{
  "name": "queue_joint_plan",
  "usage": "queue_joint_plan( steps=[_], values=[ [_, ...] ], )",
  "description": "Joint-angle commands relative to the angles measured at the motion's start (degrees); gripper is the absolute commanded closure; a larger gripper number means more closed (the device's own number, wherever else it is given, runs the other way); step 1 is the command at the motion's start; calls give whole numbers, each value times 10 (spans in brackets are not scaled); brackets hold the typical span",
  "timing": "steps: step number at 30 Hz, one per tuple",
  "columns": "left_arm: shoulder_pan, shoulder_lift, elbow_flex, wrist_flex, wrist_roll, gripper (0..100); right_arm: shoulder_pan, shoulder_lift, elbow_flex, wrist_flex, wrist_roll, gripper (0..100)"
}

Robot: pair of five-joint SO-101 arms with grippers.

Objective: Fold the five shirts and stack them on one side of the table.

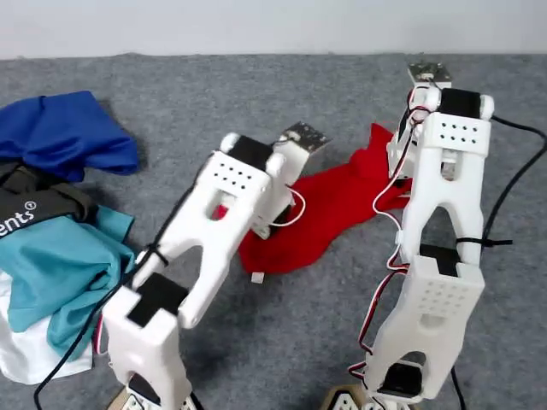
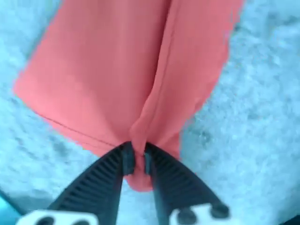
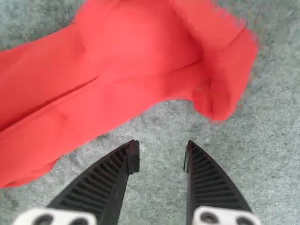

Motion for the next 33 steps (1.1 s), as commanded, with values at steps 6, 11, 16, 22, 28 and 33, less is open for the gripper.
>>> queue_joint_plan(
  steps=[6,11,16,22,28,33],
  values=[
    [-1,-130,-27,28,-52,986,0,-2,-3,21,4,836],
    [-1,-173,-21,28,-52,985,0,-2,-3,21,4,836],
    [-1,-236,-18,28,-52,985,0,-1,-3,21,4,836],
    [-1,-289,-18,28,-52,985,-5,50,-4,9,4,837],
    [-1,-302,-18,28,-52,985,-5,121,-4,-69,0,837],
    [-1,-306,-18,28,-52,985,-4,165,-5,-88,4,887]
  ],
)
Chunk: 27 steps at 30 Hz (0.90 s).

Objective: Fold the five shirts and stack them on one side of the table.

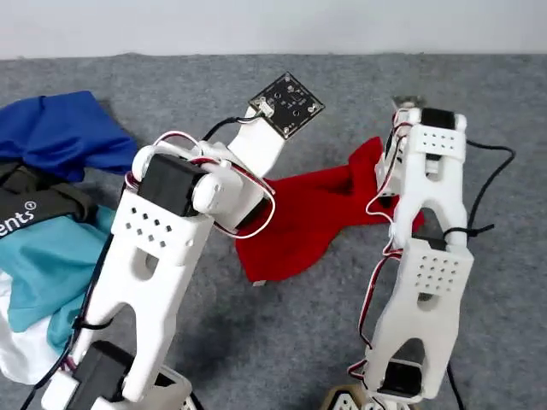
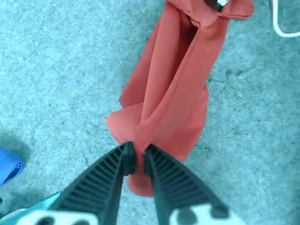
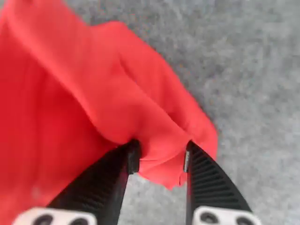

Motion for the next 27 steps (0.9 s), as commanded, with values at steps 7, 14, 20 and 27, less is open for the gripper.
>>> queue_joint_plan(
  steps=[7,14,20,27],
  values=[
    [-2,-24,-11,8,-5,985,2,-10,-18,-18,4,992],
    [-2,-22,9,7,-6,984,-1,-146,-85,97,4,989],
    [-13,-25,11,6,-6,983,-3,-331,-19,98,4,989],
    [-90,-26,11,6,-6,983,2,-534,69,93,4,989]
  ],
)
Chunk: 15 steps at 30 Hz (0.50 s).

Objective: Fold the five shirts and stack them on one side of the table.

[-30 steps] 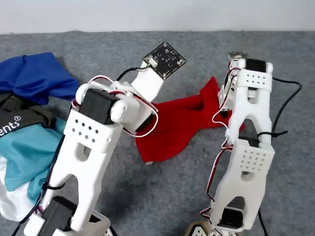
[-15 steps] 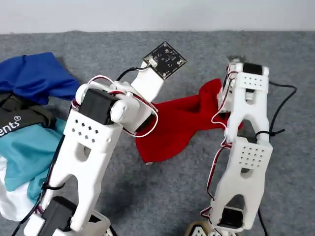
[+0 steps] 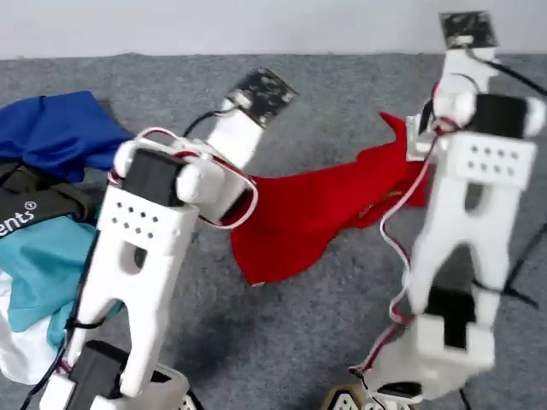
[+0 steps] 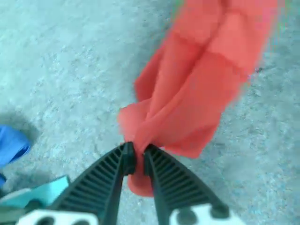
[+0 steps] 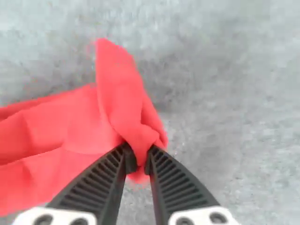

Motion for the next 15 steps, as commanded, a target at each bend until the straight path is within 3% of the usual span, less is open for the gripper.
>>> queue_joint_plan(
  steps=[1,15],
  values=[
    [-33,-25,-1,6,-6,983,-2,-121,31,16,11,989],
    [-114,-26,-3,7,-6,983,0,-333,222,-80,36,989]
  ],
)
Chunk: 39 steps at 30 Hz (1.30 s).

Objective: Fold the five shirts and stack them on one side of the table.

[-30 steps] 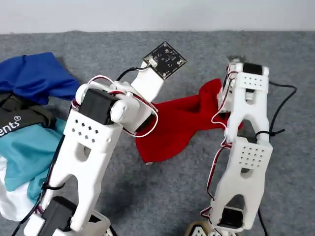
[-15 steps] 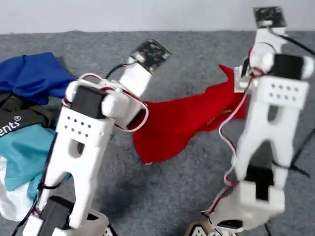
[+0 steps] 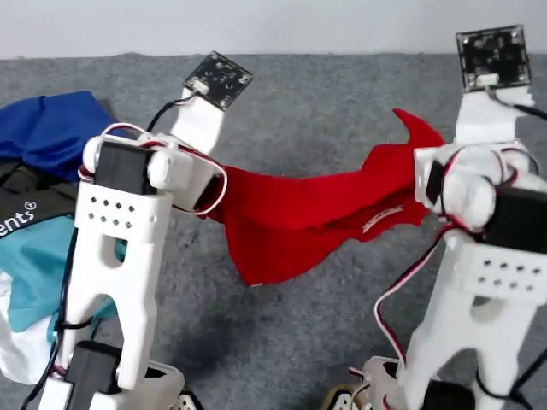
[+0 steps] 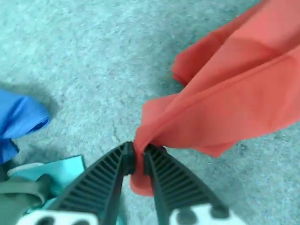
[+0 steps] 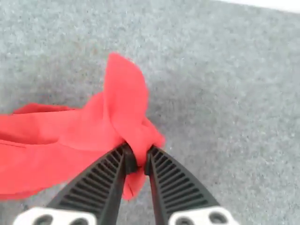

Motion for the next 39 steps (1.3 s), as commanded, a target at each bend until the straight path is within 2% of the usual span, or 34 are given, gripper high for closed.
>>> queue_joint_plan(
  steps=[1,4,5,8,9,13,17,25,34,39],
  values=[
    [-52,-29,-7,7,-6,983,3,-40,26,-32,6,989],
    [-99,-48,-6,5,-5,983,3,-48,40,-44,7,989],
    [-88,-51,-2,5,-3,983,3,-47,40,-44,7,989],
    [18,-61,33,7,-7,983,0,-39,41,-44,7,989],
    [32,-67,35,6,-12,983,2,-38,41,-44,7,989],
    [4,-78,40,1,-27,983,2,-38,41,-44,7,989],
    [32,-82,73,8,-30,984,2,-36,42,-44,20,989],
    [-134,-122,58,0,-30,983,2,-36,42,-44,21,989],
    [-155,-165,59,1,-31,983,2,-36,42,-43,21,989],
    [-215,-200,58,-2,-59,983,1,-36,42,-43,21,989]
  ],
)
